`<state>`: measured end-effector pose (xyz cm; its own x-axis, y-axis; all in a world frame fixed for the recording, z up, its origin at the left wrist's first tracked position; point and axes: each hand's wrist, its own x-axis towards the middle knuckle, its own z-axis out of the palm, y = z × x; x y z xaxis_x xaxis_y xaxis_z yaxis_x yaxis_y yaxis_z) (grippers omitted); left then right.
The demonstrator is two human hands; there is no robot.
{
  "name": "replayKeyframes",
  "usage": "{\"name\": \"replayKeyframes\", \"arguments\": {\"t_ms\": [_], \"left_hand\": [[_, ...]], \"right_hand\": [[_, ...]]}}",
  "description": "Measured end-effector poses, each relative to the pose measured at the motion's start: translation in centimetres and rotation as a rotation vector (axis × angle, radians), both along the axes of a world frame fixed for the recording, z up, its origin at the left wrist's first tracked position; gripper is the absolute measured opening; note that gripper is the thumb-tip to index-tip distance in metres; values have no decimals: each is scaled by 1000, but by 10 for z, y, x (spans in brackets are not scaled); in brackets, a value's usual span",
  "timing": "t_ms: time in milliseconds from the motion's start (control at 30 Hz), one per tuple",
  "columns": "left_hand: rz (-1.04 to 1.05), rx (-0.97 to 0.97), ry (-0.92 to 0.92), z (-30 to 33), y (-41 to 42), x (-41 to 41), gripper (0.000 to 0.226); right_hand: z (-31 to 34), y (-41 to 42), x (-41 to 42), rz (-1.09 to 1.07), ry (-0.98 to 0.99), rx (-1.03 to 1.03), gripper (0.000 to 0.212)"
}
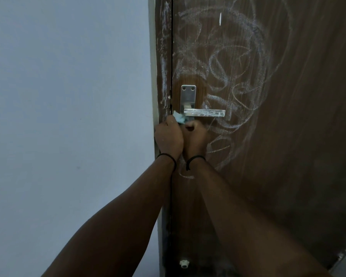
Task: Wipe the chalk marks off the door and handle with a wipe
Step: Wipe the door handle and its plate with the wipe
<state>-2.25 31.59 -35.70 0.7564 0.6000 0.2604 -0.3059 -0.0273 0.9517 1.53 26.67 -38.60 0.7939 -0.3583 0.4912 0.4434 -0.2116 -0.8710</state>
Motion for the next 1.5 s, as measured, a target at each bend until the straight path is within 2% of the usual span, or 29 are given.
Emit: {"name": "replayKeyframes", "arguments": {"t_ms": [67,200,300,400,533,633,733,900,1067,1233,1333,1500], "left_hand": [[-12,38,35,-4,0,-1,42],[-72,121,74,-7,-13,-2,46],[-21,82,62,-4,-21,5,43],[23,78,104,-11,-19,12,48],[-2,31,93,-15,-25,10,55],[-10,82,80,-14,-21,4,57],[-27,96,94,-11,-10,2,58],[-45,64,40,-2,-7,5,49],[9,57,1,1,-4,14,54],[-11,38,20,-5,1,18,58],[-18,39,13,-5,5,19,57],[-109,24,8,-6,5,13,58]], "right_hand": [[-6,-2,-1,-8,13,-3,11],[5,-9,8,-159,-4,67,16],[7,-19,8,-104,-22,-70,15],[4,-36,3,-27,-25,-231,26],[14,-35,2,-69,-13,-115,34],[13,-25,4,-38,55,-60,36],[11,-29,7,-62,131,-17,34],[19,-27,6,-143,26,93,21],[18,-40,4,14,40,-47,32],[9,-33,0,153,-24,-40,9],[6,-24,3,77,-12,-90,9],[10,-18,0,-108,31,-7,15]]}}
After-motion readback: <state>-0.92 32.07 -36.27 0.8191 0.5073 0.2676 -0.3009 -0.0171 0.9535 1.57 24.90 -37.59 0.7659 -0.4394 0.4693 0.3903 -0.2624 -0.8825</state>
